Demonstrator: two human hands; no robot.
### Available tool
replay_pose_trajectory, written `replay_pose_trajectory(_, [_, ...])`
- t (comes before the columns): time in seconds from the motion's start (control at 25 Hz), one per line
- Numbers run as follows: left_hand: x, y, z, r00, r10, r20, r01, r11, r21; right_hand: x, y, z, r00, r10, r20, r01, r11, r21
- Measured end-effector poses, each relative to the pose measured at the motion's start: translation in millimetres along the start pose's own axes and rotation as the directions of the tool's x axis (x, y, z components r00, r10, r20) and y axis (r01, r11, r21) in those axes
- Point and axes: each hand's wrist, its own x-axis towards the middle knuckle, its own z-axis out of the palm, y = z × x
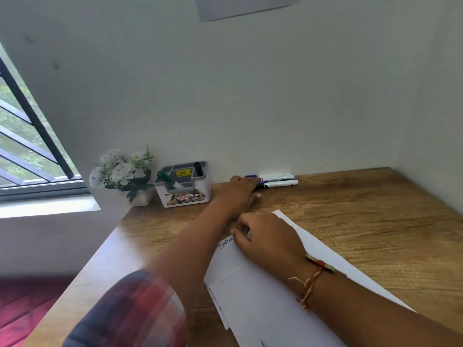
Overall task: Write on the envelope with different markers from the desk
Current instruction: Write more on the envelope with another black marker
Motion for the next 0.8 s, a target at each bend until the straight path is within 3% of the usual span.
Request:
replay_pose_trajectory(0.24, [-0.6, 3.5, -3.6, 0.999, -0.043, 0.004, 0.043, 0.998, -0.05, 1.8, -0.3, -0.5, 1.0, 0.008, 0.015, -0.008, 1.0, -0.012])
replay_pose_trajectory(0.36, [-17.0, -0.5, -6.7, 0.995, -0.104, 0.001, 0.1, 0.951, -0.294, 2.8, 0.5, -1.2, 1.0, 0.0, -0.013, 0.0, 1.0, 0.0])
replay_pose_trajectory(0.6, [-92.1, 2.8, -25.8, 0.928, -0.334, -0.165, 0.123, 0.692, -0.711, 0.7, -3.5, -2.8, 0.996, 0.061, -0.067, -0.052, 0.99, 0.129])
replay_pose_trajectory(0.72, [-129.4, -0.1, -39.4, 0.902, -0.401, -0.161, 0.068, 0.501, -0.863, -0.8, -7.1, -6.5, 0.991, 0.114, -0.076, -0.079, 0.929, 0.361])
replay_pose_trajectory(0.8, [-150.0, -3.2, -44.2, 0.922, -0.359, -0.143, 0.031, 0.435, -0.9, -1.4, -12.2, -11.2, 0.987, 0.161, -0.001, -0.127, 0.782, 0.611])
